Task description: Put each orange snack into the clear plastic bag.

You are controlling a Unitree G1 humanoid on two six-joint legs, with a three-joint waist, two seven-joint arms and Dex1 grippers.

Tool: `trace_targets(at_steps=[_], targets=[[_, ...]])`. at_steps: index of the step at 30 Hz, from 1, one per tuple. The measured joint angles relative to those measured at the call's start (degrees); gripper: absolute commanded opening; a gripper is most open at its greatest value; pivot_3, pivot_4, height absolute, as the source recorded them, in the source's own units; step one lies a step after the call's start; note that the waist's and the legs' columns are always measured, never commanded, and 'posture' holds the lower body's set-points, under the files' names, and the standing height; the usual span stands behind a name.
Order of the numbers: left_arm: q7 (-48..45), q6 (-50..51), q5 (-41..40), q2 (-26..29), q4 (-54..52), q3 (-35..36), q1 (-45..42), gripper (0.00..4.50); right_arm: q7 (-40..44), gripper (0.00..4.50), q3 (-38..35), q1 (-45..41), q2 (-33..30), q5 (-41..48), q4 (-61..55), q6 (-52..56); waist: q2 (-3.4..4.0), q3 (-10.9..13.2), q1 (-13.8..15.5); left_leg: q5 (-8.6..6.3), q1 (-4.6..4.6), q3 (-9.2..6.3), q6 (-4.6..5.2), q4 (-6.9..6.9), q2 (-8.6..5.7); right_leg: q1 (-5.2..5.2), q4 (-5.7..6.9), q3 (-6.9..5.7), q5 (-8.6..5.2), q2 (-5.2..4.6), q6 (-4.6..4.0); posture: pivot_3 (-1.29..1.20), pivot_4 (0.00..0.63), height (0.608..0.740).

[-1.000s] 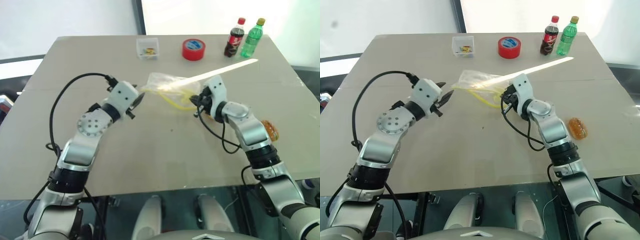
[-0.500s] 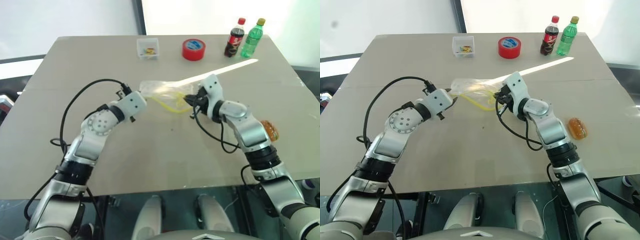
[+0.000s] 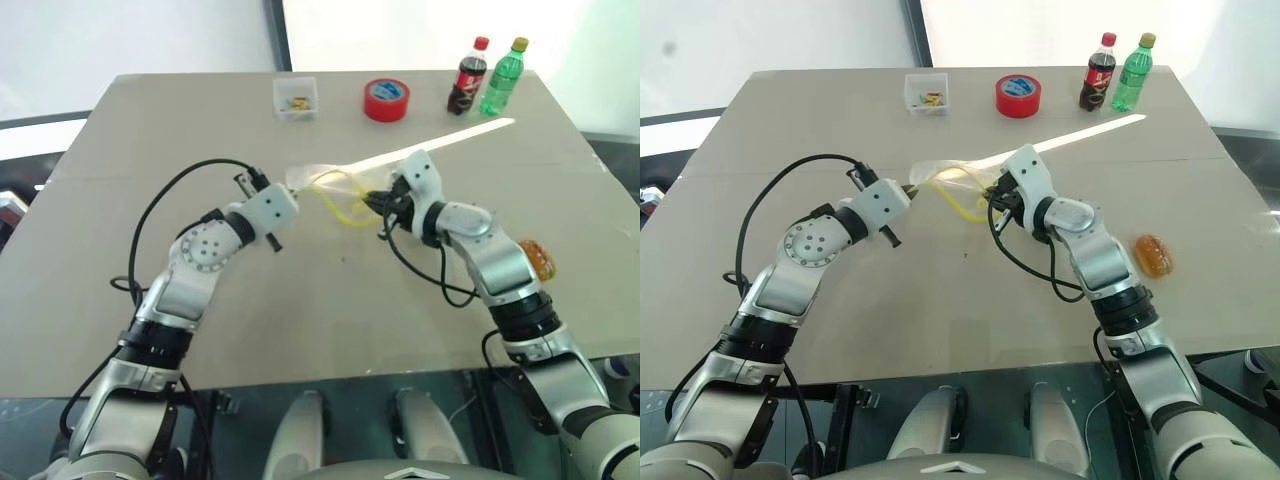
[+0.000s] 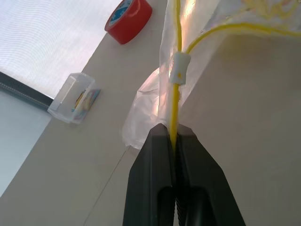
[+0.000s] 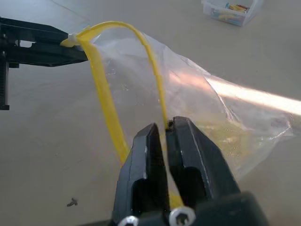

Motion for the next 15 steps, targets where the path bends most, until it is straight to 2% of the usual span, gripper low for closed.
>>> trace_targets(at_steps=[1, 2, 3, 8, 15], targets=[[0.0, 0.27, 0.0, -0.02, 0.0, 0.05, 0.04, 0.0, -0.08, 2.28, -0.1, 0.04, -0.25, 0.01, -0.36, -0.29, 0.0, 0.0, 0.0, 0.0, 0.0, 0.0, 0.0, 0.01, 0.0, 0.0, 0.02, 0.0, 0.0, 0.0, 0.0, 0.0, 0.15, 0.74], [0.0, 0.58, -0.01, -0.24, -0.1, 0.11, 0.08, 0.0, -0.09, 2.87, -0.43, 0.61, -0.9, 0.09, -1.37, -1.47, 0.0, 0.0, 0.08, 0.0, 0.01, -0.01, 0.0, 0.02, 0.0, 0.0, 0.04, 0.0, 0.0, 0.0, 0.0, 0.0, 0.15, 0.74], [0.0, 0.78, -0.01, -0.33, -0.13, 0.14, 0.15, 0.0, 0.09, 3.26, -0.67, 1.08, -1.64, 0.23, -2.33, -2.38, 0.0, 0.0, 0.14, 0.0, 0.01, -0.02, 0.0, 0.03, -0.01, 0.0, 0.04, 0.0, 0.0, 0.0, 0.0, 0.0, 0.15, 0.74], [0.0, 2.06, -0.07, -0.82, -0.18, 0.86, 0.4, 0.0, 3.56, 3.26, -1.05, 4.59, -7.13, 0.31, -6.23, -7.27, -0.01, 0.0, 0.12, 0.0, 0.02, -0.01, 0.0, 0.09, -0.01, 0.01, 0.09, 0.0, -0.01, 0.0, 0.01, 0.0, 0.15, 0.74], [-0.52, 2.87, -0.71, -1.25, -0.74, 1.75, 0.85, 0.0, 1.07, 3.26, 3.02, 5.02, -7.84, -6.73, -0.07, -15.18, -0.01, 0.0, -0.09, 0.0, 0.09, 0.02, 0.0, 0.24, 0.02, 0.02, 0.31, 0.04, -0.01, 0.05, 0.0, 0.0, 0.15, 0.74]])
